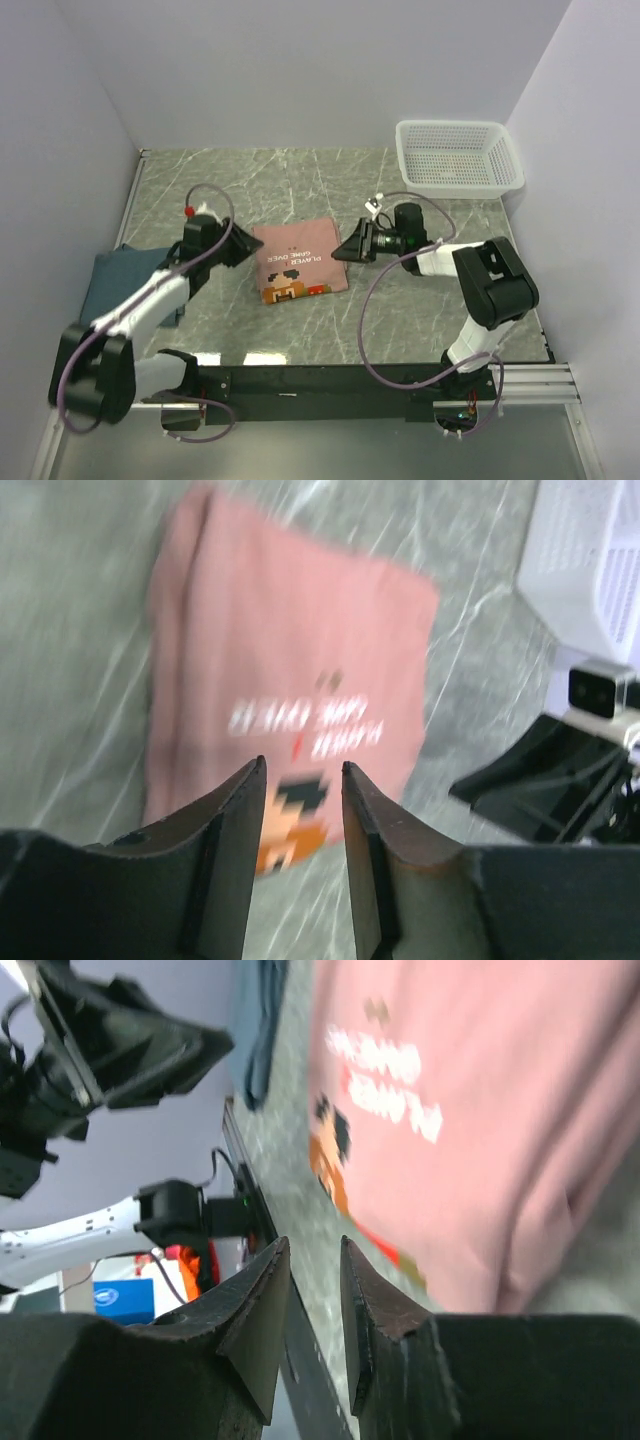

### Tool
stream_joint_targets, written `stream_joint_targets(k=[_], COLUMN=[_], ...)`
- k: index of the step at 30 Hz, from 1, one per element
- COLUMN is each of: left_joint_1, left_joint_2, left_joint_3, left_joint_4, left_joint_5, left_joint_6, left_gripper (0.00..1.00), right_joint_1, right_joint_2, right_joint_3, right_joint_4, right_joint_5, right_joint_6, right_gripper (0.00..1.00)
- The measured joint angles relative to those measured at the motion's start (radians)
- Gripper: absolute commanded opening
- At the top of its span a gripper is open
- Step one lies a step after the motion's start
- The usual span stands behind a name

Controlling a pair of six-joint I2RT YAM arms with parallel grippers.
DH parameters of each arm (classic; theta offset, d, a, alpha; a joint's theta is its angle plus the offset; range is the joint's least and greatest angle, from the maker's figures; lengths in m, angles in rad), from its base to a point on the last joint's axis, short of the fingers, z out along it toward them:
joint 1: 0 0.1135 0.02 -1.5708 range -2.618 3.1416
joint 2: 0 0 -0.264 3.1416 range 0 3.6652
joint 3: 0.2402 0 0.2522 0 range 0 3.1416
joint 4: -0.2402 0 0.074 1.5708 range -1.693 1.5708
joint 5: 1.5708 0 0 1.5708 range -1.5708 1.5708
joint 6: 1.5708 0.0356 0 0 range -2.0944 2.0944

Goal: Fold and stack the t-shirts
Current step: Fold the tshirt

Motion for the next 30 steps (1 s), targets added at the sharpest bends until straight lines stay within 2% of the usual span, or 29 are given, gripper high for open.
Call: stream_joint_targets(k=[5, 11, 17, 21, 24, 27, 28, 30], left_joint_1=[0.031, 0.101, 0.187, 0.207, 0.208, 0.212, 0.214, 0.216], left_joint_2=[0.268, 0.548, 0.747, 0.758, 0.728, 0.635, 0.587, 0.465], left_joint_3=[0.205, 0.365, 0.389, 0.389, 0.388, 0.388, 0.390, 0.401], left_joint_4=[0.080, 0.151, 0.187, 0.209, 0.173, 0.092, 0.054, -0.022], left_joint_5=[0.034, 0.084, 0.131, 0.165, 0.159, 0.126, 0.105, 0.058], left_joint_6=[0.051, 0.095, 0.095, 0.080, 0.082, 0.101, 0.109, 0.137], left_gripper=[0.37, 0.34, 0.32, 0.34, 0.41, 0.55, 0.64, 0.76], right_joint_1=[0.000, -0.012, -0.055, -0.070, -0.075, -0.072, -0.068, -0.047], right_joint_2=[0.087, 0.263, 0.357, 0.341, 0.280, 0.166, 0.124, 0.021], right_joint_3=[0.100, 0.144, 0.143, 0.137, 0.132, 0.134, 0.137, 0.158], right_joint_4=[0.031, 0.057, 0.097, 0.081, -0.001, -0.143, -0.188, -0.296], right_joint_5=[-0.003, 0.003, -0.013, -0.012, 0.020, 0.078, 0.096, 0.156], right_joint_6=[0.026, 0.061, 0.080, 0.053, -0.002, -0.082, -0.110, -0.177], right_gripper=[0.34, 0.34, 0.33, 0.34, 0.34, 0.36, 0.39, 0.45])
